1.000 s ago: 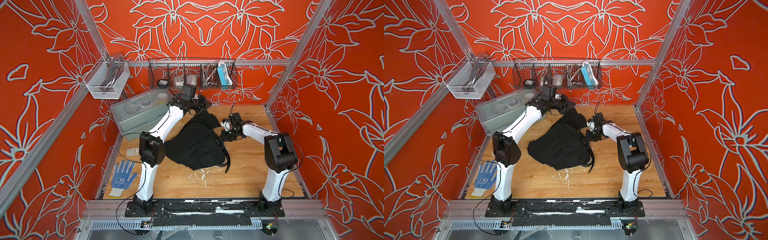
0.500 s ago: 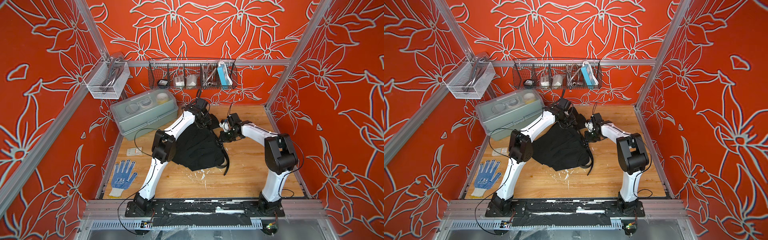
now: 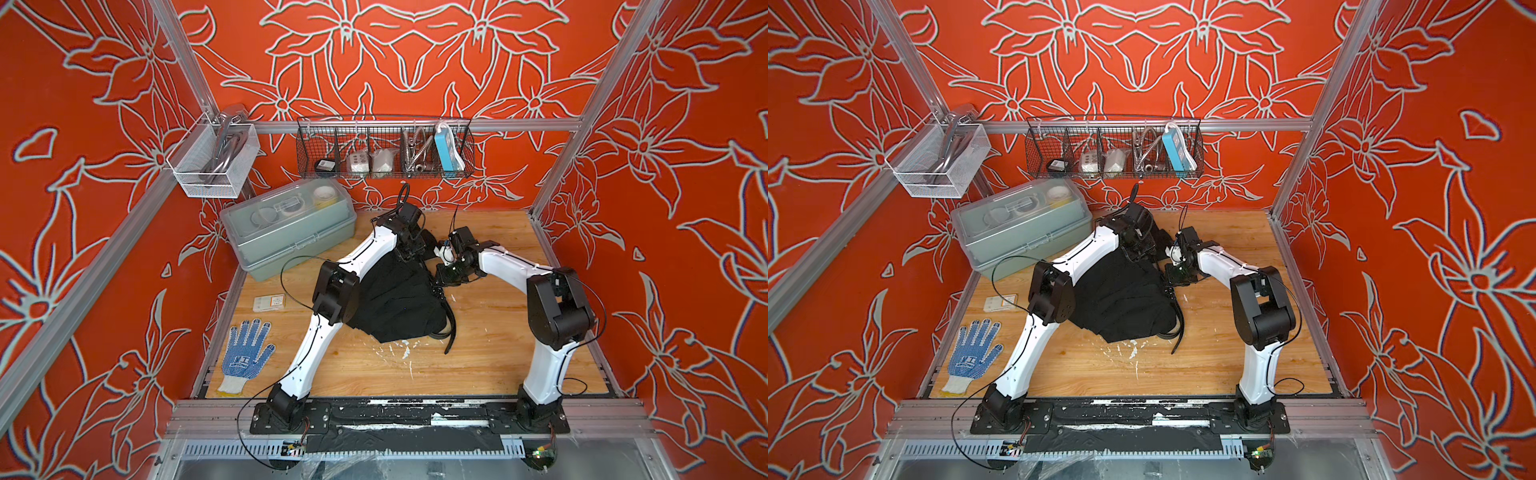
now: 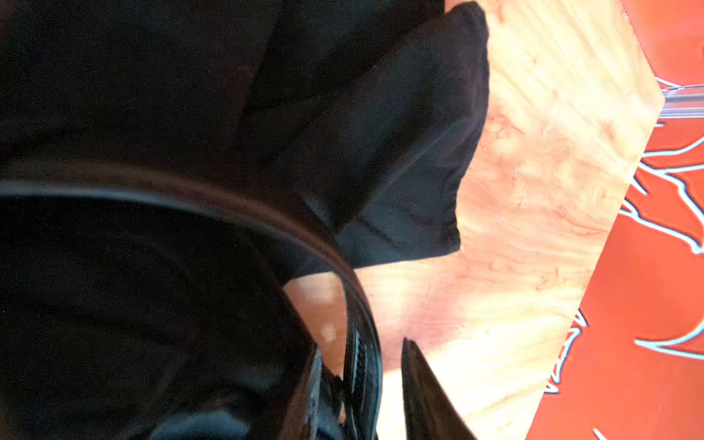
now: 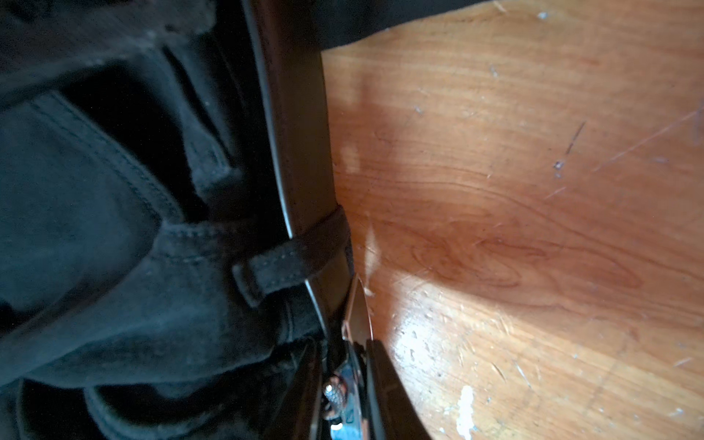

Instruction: Remove the belt from the trousers

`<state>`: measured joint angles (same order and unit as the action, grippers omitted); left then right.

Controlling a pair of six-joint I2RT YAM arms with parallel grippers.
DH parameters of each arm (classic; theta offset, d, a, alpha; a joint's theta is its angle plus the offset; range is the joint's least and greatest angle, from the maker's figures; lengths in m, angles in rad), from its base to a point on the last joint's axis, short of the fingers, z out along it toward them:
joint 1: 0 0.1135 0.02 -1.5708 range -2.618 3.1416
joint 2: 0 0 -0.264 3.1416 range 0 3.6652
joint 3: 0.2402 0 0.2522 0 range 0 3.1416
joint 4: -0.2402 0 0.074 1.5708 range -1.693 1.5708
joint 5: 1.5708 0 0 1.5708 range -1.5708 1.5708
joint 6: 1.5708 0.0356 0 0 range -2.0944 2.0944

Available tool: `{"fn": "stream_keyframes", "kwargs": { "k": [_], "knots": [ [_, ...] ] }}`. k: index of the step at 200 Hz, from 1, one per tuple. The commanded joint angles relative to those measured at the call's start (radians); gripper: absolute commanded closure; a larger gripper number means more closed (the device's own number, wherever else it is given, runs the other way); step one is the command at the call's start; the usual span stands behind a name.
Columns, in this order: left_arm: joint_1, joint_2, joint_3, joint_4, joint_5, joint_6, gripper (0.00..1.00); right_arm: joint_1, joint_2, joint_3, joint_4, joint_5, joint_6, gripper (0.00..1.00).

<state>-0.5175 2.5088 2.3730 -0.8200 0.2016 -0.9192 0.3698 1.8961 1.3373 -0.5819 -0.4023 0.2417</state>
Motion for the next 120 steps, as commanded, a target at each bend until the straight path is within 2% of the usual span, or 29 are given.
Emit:
{"fn": "stream_keyframes", "kwargs": {
  "k": [1,29,39,49,74,96,120],
  "knots": [
    [-0.012,0.055,0.013,-0.011,-0.014,-0.012,0.68,0.019,0.019,0.041,-0.043,-0.024,-0.01,1.0],
    [-0.028,0.111,0.045,-0.002,0.022,-0.059,0.72,0.045,0.034,0.068,-0.059,-0.014,-0.021,1.0],
    [-0.034,0.127,0.067,-0.015,0.025,-0.058,0.83,0.049,0.037,0.072,-0.065,0.0,-0.026,1.0],
    [-0.035,0.13,0.07,-0.024,0.023,-0.059,1.0,0.049,0.038,0.074,-0.068,0.006,-0.034,1.0],
    [-0.032,0.097,0.049,-0.028,0.02,-0.05,1.0,0.047,0.032,0.08,-0.084,0.038,-0.046,1.0],
    [-0.021,0.038,-0.017,-0.017,0.01,-0.019,1.0,0.037,0.003,0.068,-0.081,0.067,-0.062,0.79],
    [-0.012,-0.006,-0.109,0.015,0.033,-0.024,1.0,0.018,-0.03,0.057,-0.055,0.034,-0.059,0.72]
  ]
}}
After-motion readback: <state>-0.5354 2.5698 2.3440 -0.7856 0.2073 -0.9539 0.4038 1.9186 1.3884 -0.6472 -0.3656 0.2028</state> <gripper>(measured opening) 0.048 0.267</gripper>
